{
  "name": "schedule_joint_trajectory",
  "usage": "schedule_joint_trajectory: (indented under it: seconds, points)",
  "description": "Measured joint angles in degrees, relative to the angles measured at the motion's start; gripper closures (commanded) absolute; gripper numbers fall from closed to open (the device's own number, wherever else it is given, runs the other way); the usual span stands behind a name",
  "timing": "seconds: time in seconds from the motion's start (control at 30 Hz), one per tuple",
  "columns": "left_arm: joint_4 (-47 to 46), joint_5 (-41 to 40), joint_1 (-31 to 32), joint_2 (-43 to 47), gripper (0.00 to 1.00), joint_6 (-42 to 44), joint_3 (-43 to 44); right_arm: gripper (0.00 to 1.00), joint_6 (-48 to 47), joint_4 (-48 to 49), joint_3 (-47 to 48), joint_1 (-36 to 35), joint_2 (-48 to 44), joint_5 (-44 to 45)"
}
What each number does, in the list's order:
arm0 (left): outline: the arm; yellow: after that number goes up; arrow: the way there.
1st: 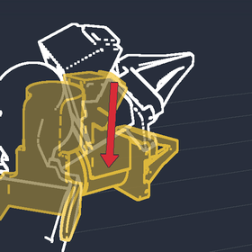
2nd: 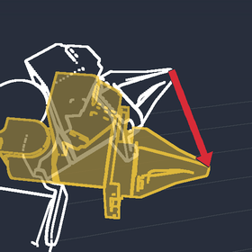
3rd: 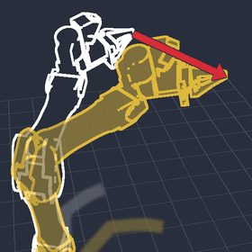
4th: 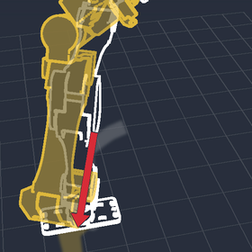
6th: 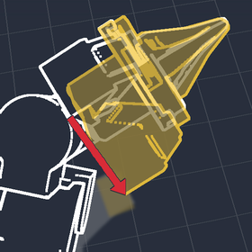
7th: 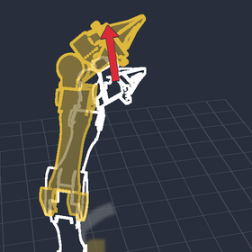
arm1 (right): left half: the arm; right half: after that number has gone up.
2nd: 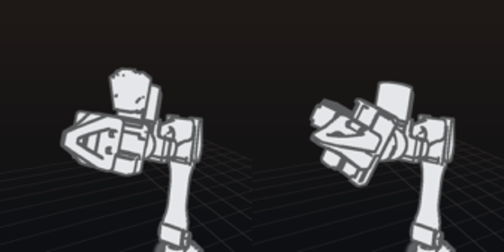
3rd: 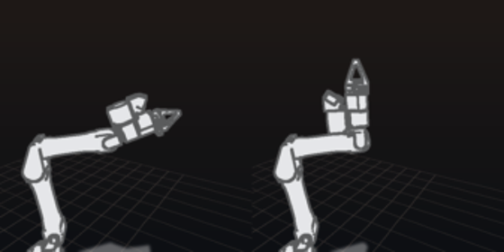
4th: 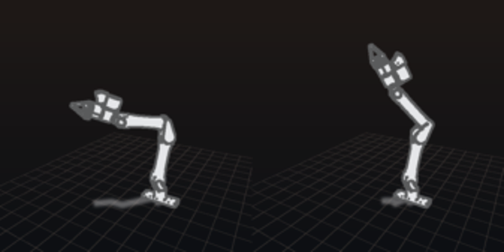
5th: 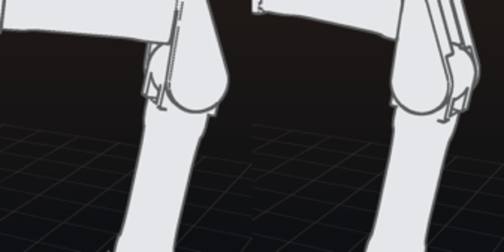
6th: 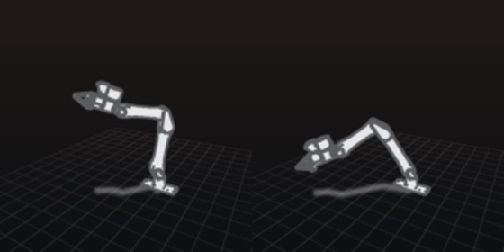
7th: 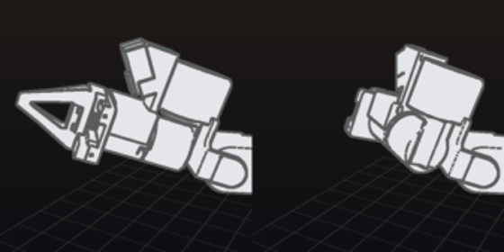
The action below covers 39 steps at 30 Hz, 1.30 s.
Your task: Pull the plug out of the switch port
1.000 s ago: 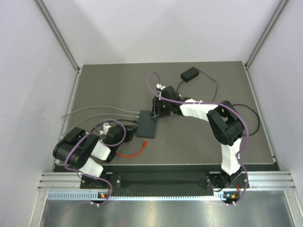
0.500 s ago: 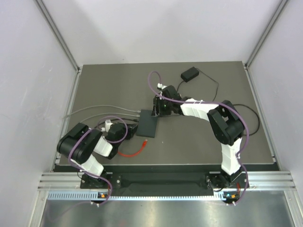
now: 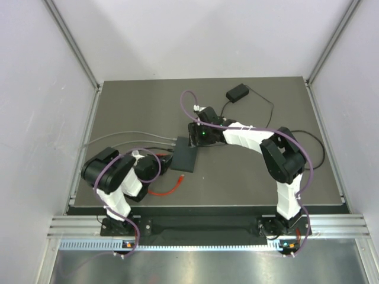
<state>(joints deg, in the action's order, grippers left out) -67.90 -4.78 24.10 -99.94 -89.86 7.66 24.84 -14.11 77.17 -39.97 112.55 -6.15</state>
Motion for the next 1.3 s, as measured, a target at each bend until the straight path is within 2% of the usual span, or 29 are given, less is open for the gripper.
schedule_joint_trajectory:
  seconds: [0.13,0.2,0.27,0.3,0.5,0.67,0.73,0.87,0.97,1.07,1.3]
  points:
    - [-11.1,0.0,0.1,-7.2,1.00,-0.8,-1.6,0.38,0.5,-2.5,0.9,-3.4,-1.8,1.7]
    - [-15.7,0.0,0.1,-10.7,1.00,-1.8,-2.0,0.51,1.0,-2.7,2.5,-5.2,-1.9,1.3]
    - [-17.9,0.0,0.1,-13.2,1.00,-3.3,-2.1,0.69,1.6,-2.8,4.1,-6.6,-1.8,0.6]
    - [-18.1,0.0,0.1,-13.5,1.00,-3.6,-2.1,0.80,2.3,-2.6,5.1,-7.1,-1.6,0.1]
    - [-18.2,-0.2,0.2,-13.4,1.00,-3.7,-2.1,0.98,5.3,-0.3,9.6,-7.9,2.4,-4.0]
    - [-15.7,-0.8,0.5,-9.3,1.00,-0.9,-2.6,1.00,5.8,-1.7,13.6,-7.9,8.5,-4.5]
    - [-9.3,-1.3,0.7,-3.3,1.00,1.4,-3.1,1.00,5.8,-3.1,15.5,-8.0,10.6,-4.3]
    - [10.3,-4.2,1.6,12.5,1.00,5.4,-3.2,1.00,5.7,-5.0,17.5,-8.1,11.8,-4.2]
    - [15.8,-5.2,1.8,16.3,1.00,6.9,-2.6,1.00,5.8,-4.9,17.8,-8.2,11.8,-4.2]
    - [16.3,-5.6,1.9,15.0,1.00,6.8,-2.0,1.00,5.8,-5.0,17.8,-8.5,11.8,-4.2]
    - [4.4,-5.4,2.1,6.3,1.00,4.5,-2.4,1.00,5.6,-6.5,21.0,-10.4,14.3,-4.2]
